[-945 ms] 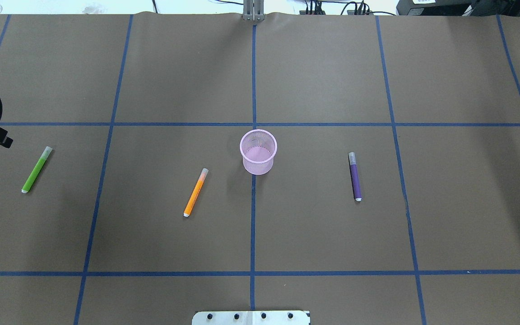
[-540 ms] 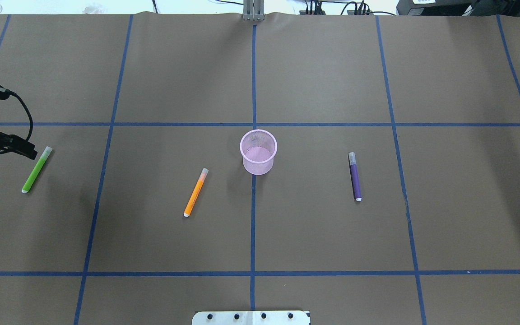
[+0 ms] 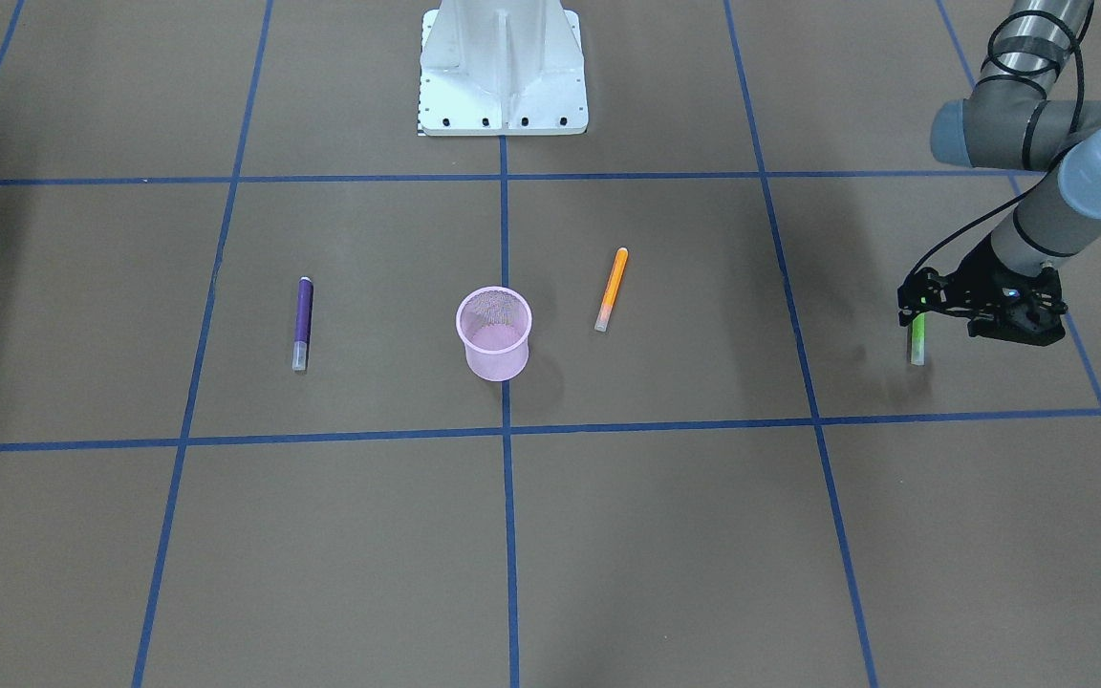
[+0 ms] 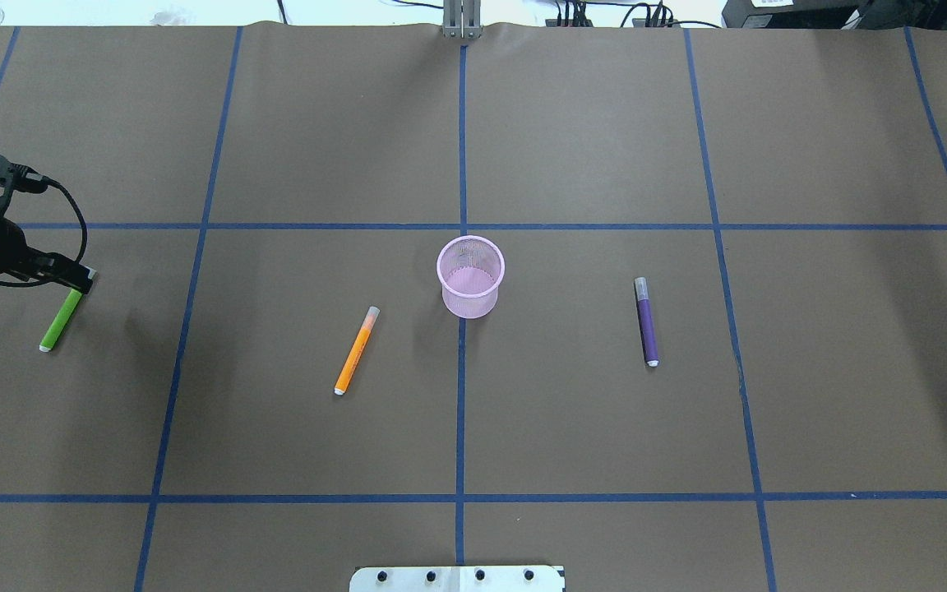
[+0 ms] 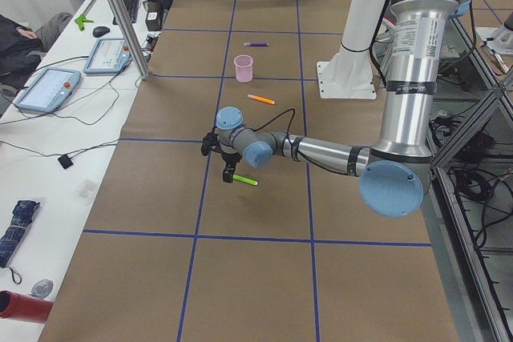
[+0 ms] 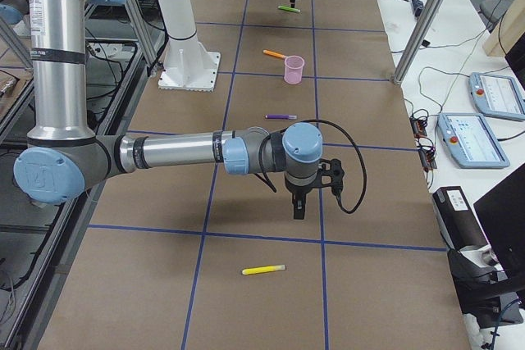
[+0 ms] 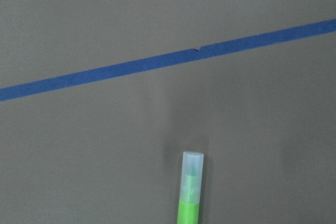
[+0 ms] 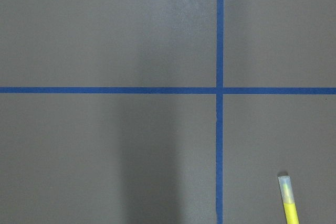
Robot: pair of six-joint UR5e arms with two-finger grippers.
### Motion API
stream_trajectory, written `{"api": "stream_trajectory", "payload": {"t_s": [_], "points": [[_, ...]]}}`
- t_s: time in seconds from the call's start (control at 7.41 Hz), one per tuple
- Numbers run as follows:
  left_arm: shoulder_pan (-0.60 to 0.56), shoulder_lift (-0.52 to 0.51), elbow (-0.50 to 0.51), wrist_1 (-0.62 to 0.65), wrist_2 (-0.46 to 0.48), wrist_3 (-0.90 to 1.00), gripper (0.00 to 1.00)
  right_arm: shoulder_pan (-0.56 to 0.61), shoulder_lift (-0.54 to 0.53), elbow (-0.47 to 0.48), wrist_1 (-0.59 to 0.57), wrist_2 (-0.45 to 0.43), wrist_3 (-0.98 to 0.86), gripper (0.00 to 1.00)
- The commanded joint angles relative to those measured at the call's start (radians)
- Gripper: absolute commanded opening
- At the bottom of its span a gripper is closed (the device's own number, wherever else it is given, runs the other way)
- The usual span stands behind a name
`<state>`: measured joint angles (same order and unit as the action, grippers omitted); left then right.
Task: Collect pens into pen holder
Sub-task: 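Move the left gripper down over the green marker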
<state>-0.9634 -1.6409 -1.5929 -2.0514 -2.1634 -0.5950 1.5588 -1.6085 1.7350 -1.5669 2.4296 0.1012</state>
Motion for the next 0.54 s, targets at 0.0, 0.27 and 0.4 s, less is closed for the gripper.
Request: {"api": "stream_trajectory", "payload": {"t_s": [0.0,0.27,0.4], "points": [[0.026,-0.013,0.019,-0.001,0.017,0.000,0.91,-0.009,0.013,-0.002,-0.002,-0.004,0.002,1.00],[0.049,-0.027,0.034,-0.003,0.056,0.004,0.85,-0.011,0.016,-0.002,-0.004,0.002,0.003,1.00],[0.049,-0.027,0.040,-0.003,0.056,0.007,0.79,-0.011,0.016,-0.002,-0.005,0.003,0.003,1.00]]}}
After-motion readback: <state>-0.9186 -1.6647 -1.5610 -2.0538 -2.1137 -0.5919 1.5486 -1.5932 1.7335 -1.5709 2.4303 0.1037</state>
